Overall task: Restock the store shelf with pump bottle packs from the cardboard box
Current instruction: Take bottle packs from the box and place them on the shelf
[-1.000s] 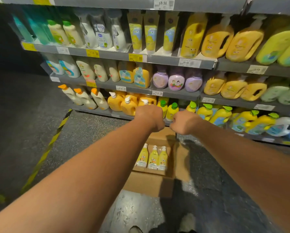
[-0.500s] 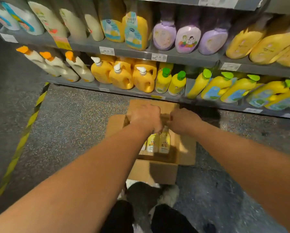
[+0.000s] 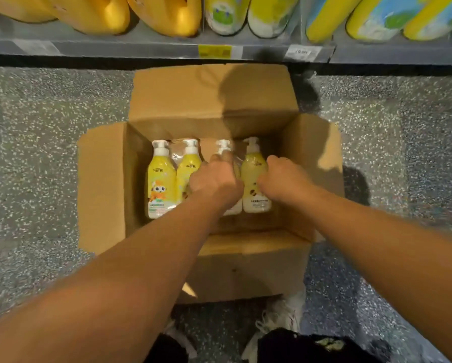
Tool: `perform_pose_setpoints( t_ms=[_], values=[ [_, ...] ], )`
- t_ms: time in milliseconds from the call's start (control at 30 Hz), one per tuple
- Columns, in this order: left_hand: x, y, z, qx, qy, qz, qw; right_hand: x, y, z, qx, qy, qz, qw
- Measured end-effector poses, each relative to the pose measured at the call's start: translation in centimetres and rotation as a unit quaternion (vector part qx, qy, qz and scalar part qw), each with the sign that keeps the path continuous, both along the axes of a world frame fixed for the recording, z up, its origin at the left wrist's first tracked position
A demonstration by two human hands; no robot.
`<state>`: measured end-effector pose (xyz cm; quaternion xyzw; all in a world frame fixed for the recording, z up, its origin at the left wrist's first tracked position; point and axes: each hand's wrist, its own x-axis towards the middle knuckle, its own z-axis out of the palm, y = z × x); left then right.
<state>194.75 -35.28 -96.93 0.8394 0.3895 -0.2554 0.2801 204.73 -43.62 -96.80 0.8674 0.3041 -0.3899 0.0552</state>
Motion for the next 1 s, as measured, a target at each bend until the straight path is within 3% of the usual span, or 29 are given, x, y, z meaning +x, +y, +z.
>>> perform_pose_setpoints(
  t_ms=[200,433,533,800,900,1000],
  values=[
    [0.0,-0.6,-11.1,-0.043,0.0,0.109,0.993,0.5,-0.8,-10.7,-0.019,0.046,-0.163,0.985],
    [1.3,-1.3,-15.2,-0.113,0.014,0.283,0.952,1.4,-1.6,-15.2,-0.008,0.09,-0.26,0.962],
    [2.1,-1.3,-15.9,-0.116,0.027,0.322,0.939,1.6,-1.9,-15.9,0.038,0.145,-0.355,0.923],
    [2.5,-1.3,-17.4,-0.151,0.045,0.36,0.92,1.5,-3.3,-16.6,0.123,0.302,-0.55,0.769],
    [2.3,-1.4,-17.8,-0.177,0.018,0.395,0.902,0.9,-3.5,-16.9,0.155,0.314,-0.553,0.756],
    [1.8,-0.9,-17.5,-0.253,-0.028,0.457,0.852,0.5,-3.8,-16.1,0.18,0.292,-0.545,0.765]
  ],
)
